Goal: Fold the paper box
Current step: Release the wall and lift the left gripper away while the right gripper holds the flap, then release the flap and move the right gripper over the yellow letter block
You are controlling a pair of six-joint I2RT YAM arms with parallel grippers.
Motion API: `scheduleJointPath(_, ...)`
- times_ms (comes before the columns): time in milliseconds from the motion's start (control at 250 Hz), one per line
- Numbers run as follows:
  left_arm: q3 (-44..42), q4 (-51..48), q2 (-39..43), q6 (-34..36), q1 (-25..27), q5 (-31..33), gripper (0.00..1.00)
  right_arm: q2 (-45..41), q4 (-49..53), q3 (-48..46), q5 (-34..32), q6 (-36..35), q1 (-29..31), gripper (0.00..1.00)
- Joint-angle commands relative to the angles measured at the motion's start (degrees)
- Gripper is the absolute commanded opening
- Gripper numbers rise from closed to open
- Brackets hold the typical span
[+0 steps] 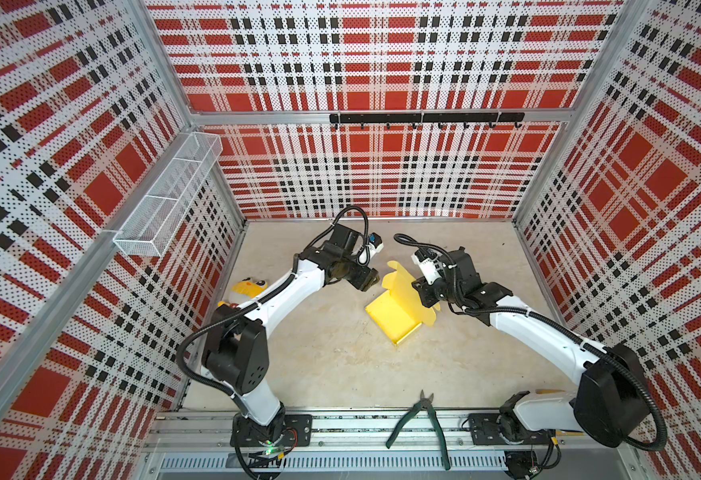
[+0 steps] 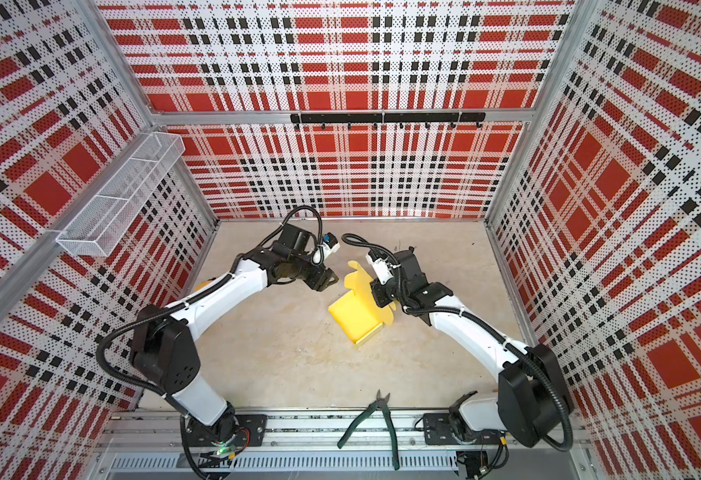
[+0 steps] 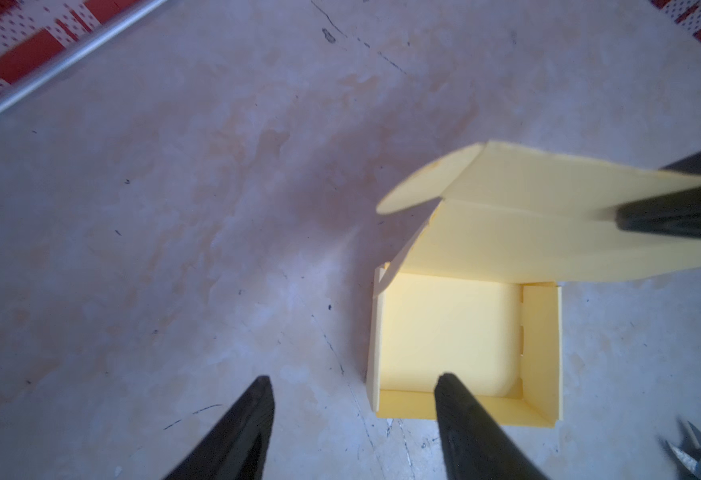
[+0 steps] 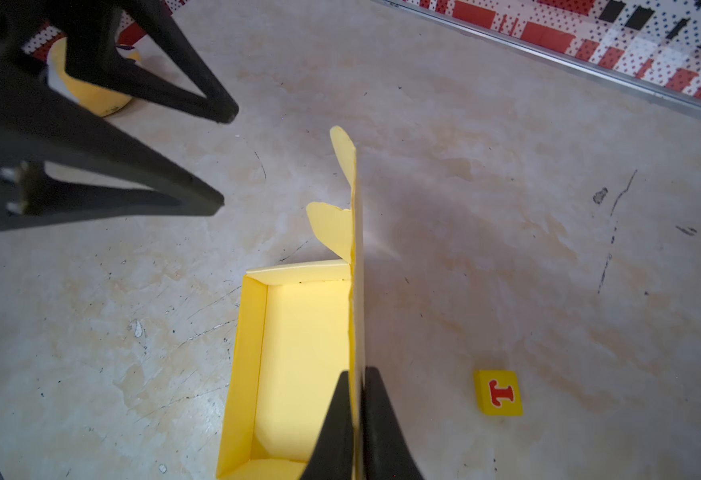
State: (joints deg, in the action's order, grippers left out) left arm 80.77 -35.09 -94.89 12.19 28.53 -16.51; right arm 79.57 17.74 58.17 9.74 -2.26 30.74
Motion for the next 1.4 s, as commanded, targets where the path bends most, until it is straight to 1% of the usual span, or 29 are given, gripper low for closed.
scheduleJointPath(0,0.31,-2.14,4.46,-0.55,-0.04,-4.56,0.65,3.0,0.86,5.33,3.06,-6.84,0.12,0.1)
scheduleJointPath(44,-0.91,-1.92,5.68,-0.7,-0.63,-5.72,0.66,4.44,1.91,7.04,5.42,-10.3,0.17,0.06)
scheduleJointPath(168,-4.48,1.13,8.06,-3.85,-4.25,-8.47,0.68,8.72,3.81,11.47,10.9,-17.72,0.27,0.04)
scheduleJointPath(268,-7.61,1.76,10.12,-3.57,-7.25,-10.84,0.68,13.2,7.12,16.38,13.94,-22.12,0.26,0.03)
scheduleJointPath(308,-9.32,2.48,10.96,-3.69,-8.52,-12.36,0.68,15.62,8.49,18.57,14.36,-23.49,0.28,0.04)
scheduleJointPath(360,-11.56,4.1,12.29,-3.88,-10.58,-15.97,0.68,18.18,10.26,21.57,14.6,-24.63,0.35,0.04)
scheduleJointPath(376,-12.1,4.63,12.65,-4.21,-10.7,-16.74,0.68,18.95,10.85,22.43,14.58,-24.9,0.34,0.04)
scheduleJointPath(392,-12.61,5.05,13.05,-4.62,-12.6,-17.3,0.69,19.61,11.41,23.38,14.57,-25.18,0.37,0.05)
scheduleJointPath(436,-13.66,5.8,13.86,-5.42,-14.46,-18.17,0.72,21.36,12.43,25.28,14.45,-25.8,0.54,0.06)
scheduleJointPath(500,-15.01,6.84,14.84,-5.3,-16.81,-19.21,0.74,22.83,12.77,26.79,14.12,-26.71,0.74,0.1)
scheduleJointPath(572,-16.8,8.5,15.52,-5.32,-18.54,-18.75,0.78,23.17,11.71,27.19,12.28,-26.79,0.9,0.23)
scheduleJointPath(652,-17.88,9.38,15.88,-5.38,-19.8,-18.33,0.82,21.86,10.86,27.2,10.33,-25.86,0.9,0.31)
scheduleJointPath(792,-19.25,11.0,15.34,-6.25,-20.49,-16.48,0.89,16.2,8.11,24.14,7.56,-23.32,0.89,0.43)
scheduleJointPath(888,-21.23,13.26,15.32,-8.26,-20.54,-16.98,0.92,11.41,5.54,21.08,2.19,-19.62,0.81,0.5)
scheduleJointPath(904,-21.47,13.43,15.36,-8.31,-20.53,-17.26,0.93,10.49,5.07,20.48,1.04,-18.84,0.79,0.54)
scheduleJointPath(964,-22.21,13.88,15.51,-8.32,-20.53,-17.08,0.95,7.04,3.41,17.97,-2.42,-16.03,0.73,0.58)
scheduleJointPath(1060,-22.85,14.48,15.32,-8.23,-20.78,-16.06,0.98,1.46,-0.78,12.45,-8.21,-11.41,0.42,0.75)
scheduleJointPath(1132,-22.59,14.44,15.17,-8.49,-20.88,-15.74,1.0,-1.83,-2.89,8.52,-12.69,-7.47,0.19,0.86)
scheduleJointPath(1176,-22.42,14.26,15.04,-8.58,-21.07,-15.66,1.0,-3.09,-3.08,6.99,-15.44,-4.77,0.02,0.88)
scheduleJointPath(1256,-22.59,14.34,14.83,-8.58,-21.2,-15.01,1.0,-4.16,-1.65,5.17,-17.77,-0.33,-0.79,0.89)
scheduleJointPath(1333,-22.85,14.29,15.02,-8.08,-21.22,-14.18,1.0,-4.64,-0.56,3.32,-20.92,5.5,-2.31,0.89)
scheduleJointPath(1397,-22.98,14.13,15.33,-7.9,-21.45,-14.01,1.0,-5.33,-0.26,1.13,-23.18,11.06,-3.35,0.94)
